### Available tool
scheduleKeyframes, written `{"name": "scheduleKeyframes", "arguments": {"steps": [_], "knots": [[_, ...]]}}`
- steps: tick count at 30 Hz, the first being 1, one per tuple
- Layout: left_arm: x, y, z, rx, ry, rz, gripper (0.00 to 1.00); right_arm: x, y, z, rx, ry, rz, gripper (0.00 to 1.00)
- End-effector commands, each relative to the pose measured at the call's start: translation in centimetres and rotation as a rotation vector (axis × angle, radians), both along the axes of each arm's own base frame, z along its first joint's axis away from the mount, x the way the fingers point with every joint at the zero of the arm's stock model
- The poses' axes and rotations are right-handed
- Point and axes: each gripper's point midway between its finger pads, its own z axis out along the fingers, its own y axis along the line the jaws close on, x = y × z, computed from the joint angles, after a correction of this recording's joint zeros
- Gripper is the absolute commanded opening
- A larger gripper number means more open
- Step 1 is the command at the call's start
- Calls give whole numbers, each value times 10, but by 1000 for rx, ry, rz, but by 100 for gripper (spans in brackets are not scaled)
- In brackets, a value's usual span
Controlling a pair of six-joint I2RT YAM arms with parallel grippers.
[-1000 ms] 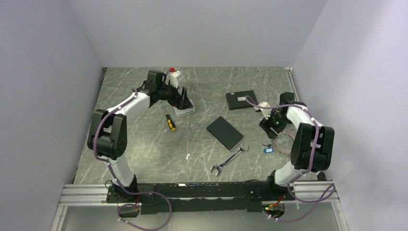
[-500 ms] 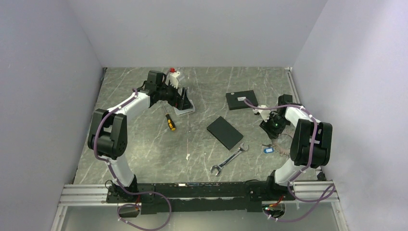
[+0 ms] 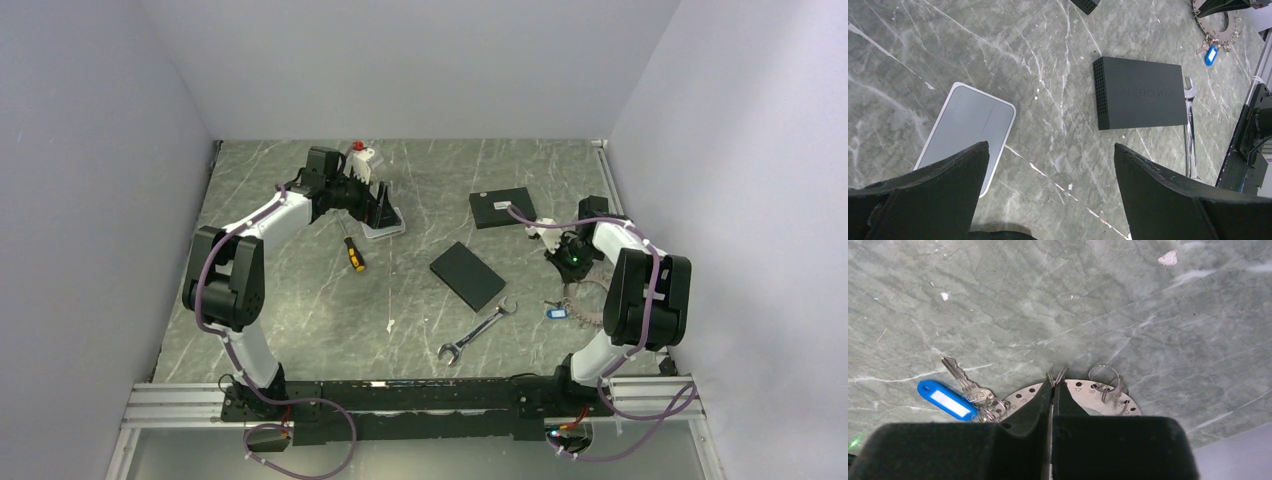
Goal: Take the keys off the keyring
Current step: Pick up the keyring from the center of the board.
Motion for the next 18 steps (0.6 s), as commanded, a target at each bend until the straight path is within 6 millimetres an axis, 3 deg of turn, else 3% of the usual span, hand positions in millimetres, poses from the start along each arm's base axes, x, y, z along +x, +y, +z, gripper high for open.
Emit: {"name": "scheduleKeyframes", "arguments": {"steps": [1, 6, 18], "knots": [[-3, -6, 3, -24, 0, -29, 99, 6, 2, 21, 6, -56, -15, 0], [-4, -7, 3, -30, 12, -33, 99, 11, 7, 43, 30, -133, -51, 0], [-6, -7, 10, -25, 28, -41, 99, 44, 25, 124, 162, -341, -192, 0]]}}
